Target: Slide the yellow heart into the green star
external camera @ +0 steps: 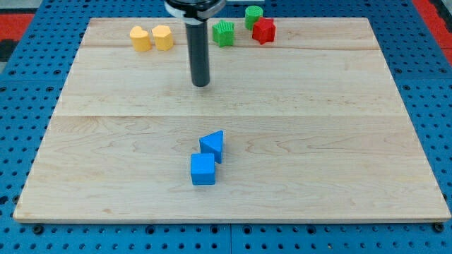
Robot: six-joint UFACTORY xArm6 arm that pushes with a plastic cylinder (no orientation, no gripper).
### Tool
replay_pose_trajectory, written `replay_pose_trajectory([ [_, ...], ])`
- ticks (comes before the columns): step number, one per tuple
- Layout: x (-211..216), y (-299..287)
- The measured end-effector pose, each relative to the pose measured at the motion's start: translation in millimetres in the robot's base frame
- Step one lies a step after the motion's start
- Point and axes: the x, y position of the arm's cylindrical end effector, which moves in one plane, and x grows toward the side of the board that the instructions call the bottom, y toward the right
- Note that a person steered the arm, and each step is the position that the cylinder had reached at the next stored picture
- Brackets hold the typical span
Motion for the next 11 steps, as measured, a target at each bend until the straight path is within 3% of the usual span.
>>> replay_pose_trajectory([
  [1,-10.6,-28.3],
  [2,-63.2,-93.5],
  [7,-155.8,-170.2],
  [11,-136.8,4.3],
])
